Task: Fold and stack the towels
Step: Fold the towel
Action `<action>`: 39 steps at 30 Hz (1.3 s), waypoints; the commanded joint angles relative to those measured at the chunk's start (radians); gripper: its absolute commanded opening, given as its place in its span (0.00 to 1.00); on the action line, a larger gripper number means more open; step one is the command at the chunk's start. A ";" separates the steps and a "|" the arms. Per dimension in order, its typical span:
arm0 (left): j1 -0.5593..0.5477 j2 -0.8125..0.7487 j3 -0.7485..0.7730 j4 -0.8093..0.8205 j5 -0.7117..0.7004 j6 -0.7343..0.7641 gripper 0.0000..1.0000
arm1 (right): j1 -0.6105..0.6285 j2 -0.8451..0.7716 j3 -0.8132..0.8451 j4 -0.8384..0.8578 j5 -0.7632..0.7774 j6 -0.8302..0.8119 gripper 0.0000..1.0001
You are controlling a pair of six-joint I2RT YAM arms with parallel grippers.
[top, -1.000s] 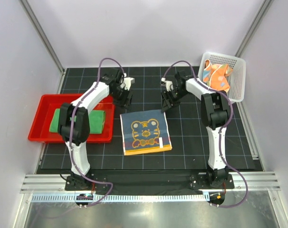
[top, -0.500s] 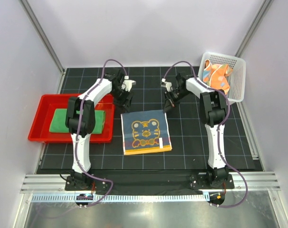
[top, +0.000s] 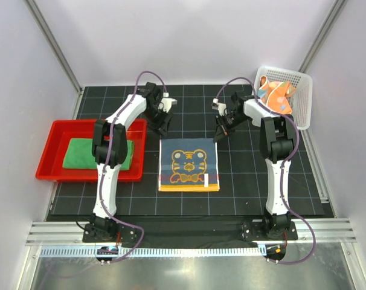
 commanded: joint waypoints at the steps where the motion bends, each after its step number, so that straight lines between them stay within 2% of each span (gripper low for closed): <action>1: 0.002 0.026 0.055 -0.049 0.062 0.041 0.49 | 0.000 -0.058 -0.004 0.011 0.030 -0.006 0.01; 8: 0.002 0.074 0.084 -0.090 0.066 0.077 0.46 | -0.004 -0.058 0.008 0.008 0.042 -0.010 0.01; 13: 0.004 0.106 0.122 -0.124 0.087 0.090 0.36 | -0.007 -0.054 0.006 0.016 0.043 -0.011 0.01; 14: 0.004 0.111 0.125 -0.124 0.098 0.092 0.33 | -0.007 -0.051 0.006 0.017 0.045 -0.010 0.01; 18: 0.004 0.117 0.145 -0.136 0.103 0.083 0.00 | -0.007 -0.050 0.000 0.022 0.059 0.000 0.01; 21: 0.002 0.091 0.158 -0.129 0.073 0.060 0.00 | -0.007 -0.096 -0.041 0.075 0.152 0.041 0.01; 25: -0.004 0.002 0.133 -0.077 0.050 0.028 0.00 | -0.007 -0.209 -0.142 0.236 0.238 0.098 0.01; 30: -0.041 -0.143 0.000 0.075 -0.049 -0.002 0.00 | -0.007 -0.384 -0.295 0.385 0.330 0.164 0.01; 33: -0.047 -0.187 -0.042 0.092 -0.074 -0.008 0.00 | 0.003 -0.467 -0.374 0.465 0.371 0.188 0.01; 35: -0.052 -0.213 -0.068 0.100 -0.091 -0.011 0.00 | 0.022 -0.505 -0.412 0.474 0.443 0.194 0.01; 39: -0.076 -0.344 -0.239 0.192 -0.183 -0.023 0.00 | 0.083 -0.587 -0.518 0.522 0.592 0.234 0.01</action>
